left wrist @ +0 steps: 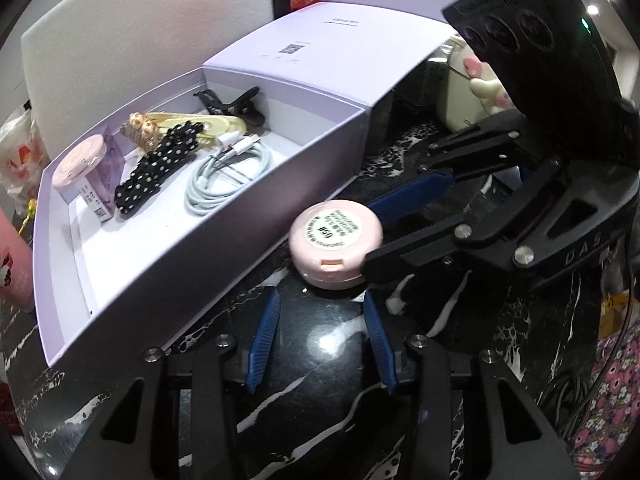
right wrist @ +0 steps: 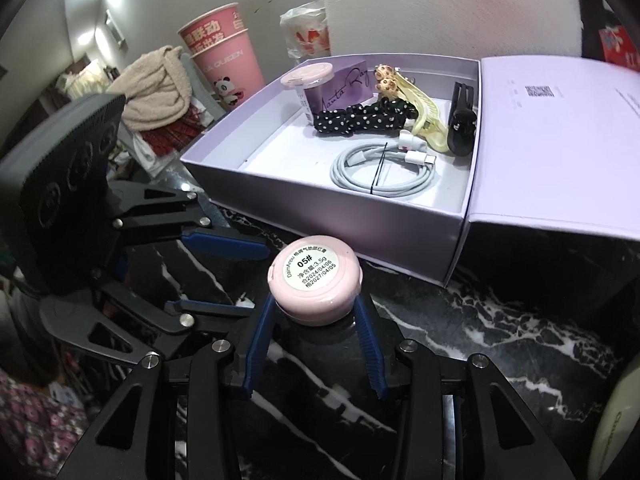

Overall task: Organize rigid objects
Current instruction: 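Grasp the pink round compact with the right tool, then lift and carry the pink compact with the right tool into the gift box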

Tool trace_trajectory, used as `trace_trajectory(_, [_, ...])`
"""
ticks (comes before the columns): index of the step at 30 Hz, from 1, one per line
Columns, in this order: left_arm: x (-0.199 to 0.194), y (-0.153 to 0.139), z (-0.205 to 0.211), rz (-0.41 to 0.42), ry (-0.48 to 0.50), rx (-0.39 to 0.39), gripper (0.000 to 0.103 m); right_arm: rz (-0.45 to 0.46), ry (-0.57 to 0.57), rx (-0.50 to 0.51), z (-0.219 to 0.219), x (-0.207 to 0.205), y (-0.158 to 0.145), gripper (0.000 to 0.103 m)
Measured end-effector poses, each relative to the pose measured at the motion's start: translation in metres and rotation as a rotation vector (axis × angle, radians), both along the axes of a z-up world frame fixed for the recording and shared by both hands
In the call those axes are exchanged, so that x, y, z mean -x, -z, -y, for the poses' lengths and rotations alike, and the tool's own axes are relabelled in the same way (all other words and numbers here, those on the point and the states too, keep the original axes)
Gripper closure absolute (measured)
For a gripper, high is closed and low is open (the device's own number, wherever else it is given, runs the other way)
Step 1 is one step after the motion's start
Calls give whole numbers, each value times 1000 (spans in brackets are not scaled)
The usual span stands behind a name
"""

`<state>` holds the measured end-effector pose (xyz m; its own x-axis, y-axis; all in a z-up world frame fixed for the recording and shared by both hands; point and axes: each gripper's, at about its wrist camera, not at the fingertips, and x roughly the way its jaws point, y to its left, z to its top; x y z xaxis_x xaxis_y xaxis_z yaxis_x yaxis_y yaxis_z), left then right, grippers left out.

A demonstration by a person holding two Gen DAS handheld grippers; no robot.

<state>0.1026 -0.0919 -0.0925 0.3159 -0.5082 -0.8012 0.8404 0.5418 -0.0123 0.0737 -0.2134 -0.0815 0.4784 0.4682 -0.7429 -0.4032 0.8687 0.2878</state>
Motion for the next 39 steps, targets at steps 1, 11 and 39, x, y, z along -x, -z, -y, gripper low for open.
trace_trajectory(1, [2,0,0,4,5,2,59,1,-1,-4,0,1,-1,63])
trace_trajectory(11, [-1,5,2,24,11,36,59,-39,16,-22,1,-2,2,71])
trace_trajectory(39, [0,-1,4,33,-16,97,60,15,54,-9,-8,1,-9,55])
